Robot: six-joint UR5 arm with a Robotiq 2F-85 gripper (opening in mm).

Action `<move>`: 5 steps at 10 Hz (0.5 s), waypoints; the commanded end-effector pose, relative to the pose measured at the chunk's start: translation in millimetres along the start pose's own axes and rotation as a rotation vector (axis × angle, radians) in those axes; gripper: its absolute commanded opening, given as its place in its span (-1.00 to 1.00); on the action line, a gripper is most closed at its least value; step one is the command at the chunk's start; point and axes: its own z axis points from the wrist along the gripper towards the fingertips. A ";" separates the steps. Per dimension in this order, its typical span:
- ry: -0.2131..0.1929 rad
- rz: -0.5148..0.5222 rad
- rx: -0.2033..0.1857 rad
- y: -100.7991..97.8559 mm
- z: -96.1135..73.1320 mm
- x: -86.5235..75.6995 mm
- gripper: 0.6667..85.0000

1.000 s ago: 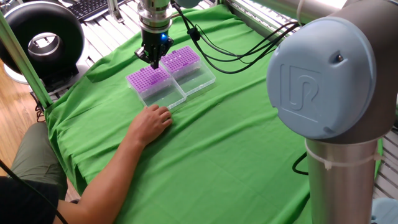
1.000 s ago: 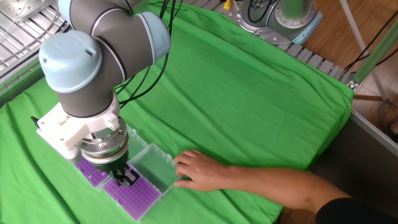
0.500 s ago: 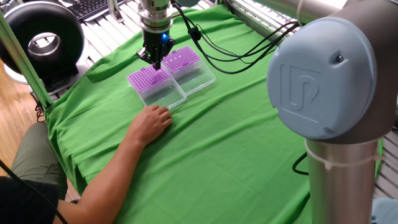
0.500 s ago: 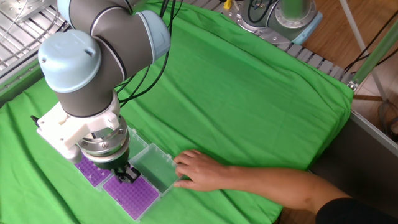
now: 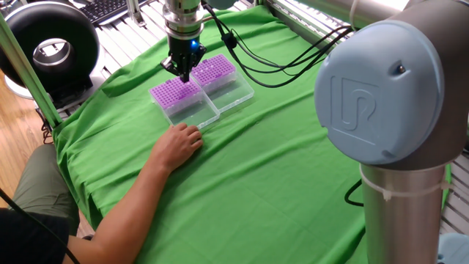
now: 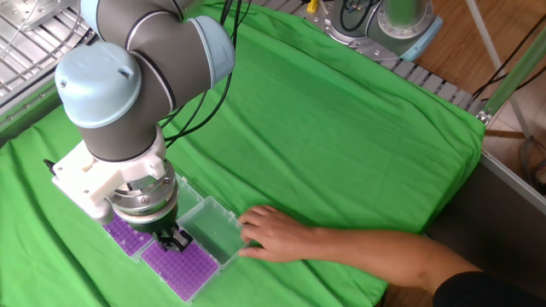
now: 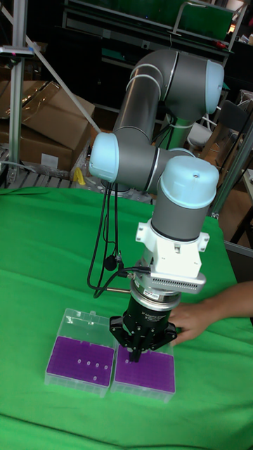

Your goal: Insert a small pipette tip into the holder for small pipette tips

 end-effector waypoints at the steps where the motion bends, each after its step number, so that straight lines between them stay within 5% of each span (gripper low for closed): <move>1: -0.001 0.003 -0.011 1.1 2.9 -1.1 -0.99; 5: 0.009 -0.031 -0.013 1.3 5.4 1.3 -0.53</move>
